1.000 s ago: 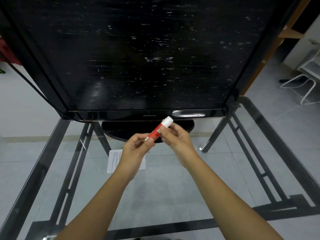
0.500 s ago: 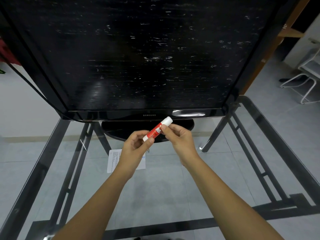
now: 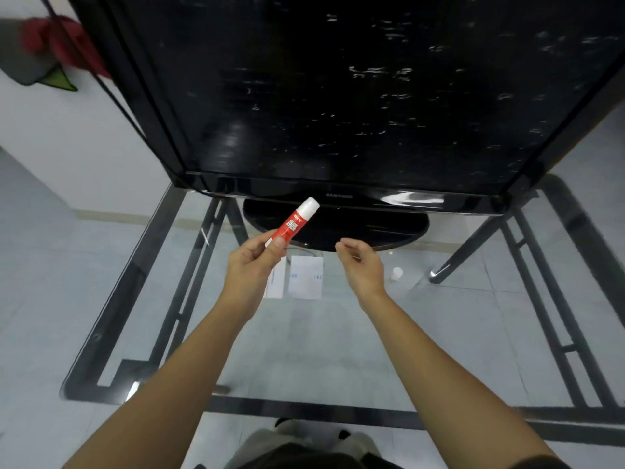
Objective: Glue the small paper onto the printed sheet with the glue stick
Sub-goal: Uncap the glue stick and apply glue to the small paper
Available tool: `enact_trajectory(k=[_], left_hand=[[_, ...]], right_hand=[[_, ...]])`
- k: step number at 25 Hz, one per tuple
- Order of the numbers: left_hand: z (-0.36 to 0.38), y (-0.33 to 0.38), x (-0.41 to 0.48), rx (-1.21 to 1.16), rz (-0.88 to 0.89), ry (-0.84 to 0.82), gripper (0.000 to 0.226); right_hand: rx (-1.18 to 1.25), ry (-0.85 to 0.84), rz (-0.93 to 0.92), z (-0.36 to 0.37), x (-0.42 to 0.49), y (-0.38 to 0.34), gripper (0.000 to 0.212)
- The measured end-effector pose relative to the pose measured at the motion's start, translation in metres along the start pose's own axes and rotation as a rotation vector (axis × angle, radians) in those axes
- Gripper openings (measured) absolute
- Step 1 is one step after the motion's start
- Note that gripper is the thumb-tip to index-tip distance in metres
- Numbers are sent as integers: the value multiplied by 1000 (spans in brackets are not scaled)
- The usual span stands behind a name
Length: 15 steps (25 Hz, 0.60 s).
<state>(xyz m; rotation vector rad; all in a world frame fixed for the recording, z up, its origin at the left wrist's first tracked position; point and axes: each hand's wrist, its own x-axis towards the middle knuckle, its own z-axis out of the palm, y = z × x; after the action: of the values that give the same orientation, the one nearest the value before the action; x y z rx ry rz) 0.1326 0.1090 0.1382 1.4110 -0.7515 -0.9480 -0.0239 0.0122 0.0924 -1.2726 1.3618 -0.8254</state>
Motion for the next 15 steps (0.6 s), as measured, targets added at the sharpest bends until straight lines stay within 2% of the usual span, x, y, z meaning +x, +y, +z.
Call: enact_trajectory(k=[4,8,12,15], left_hand=[[-23,-3,2,-10,-28,28,26],[-37,-11,8,-10,-51,55,30],[-39,-15,10,-15,-61,52,30],[-39,-15,11,-23,-62,36,30]], right_hand=[[-337,1,99,32,9,48,40],[-548,-15,116,60,7,75,46],[-612,2,101,73,9,81,51],[-560,33,137,75,12,82,52]])
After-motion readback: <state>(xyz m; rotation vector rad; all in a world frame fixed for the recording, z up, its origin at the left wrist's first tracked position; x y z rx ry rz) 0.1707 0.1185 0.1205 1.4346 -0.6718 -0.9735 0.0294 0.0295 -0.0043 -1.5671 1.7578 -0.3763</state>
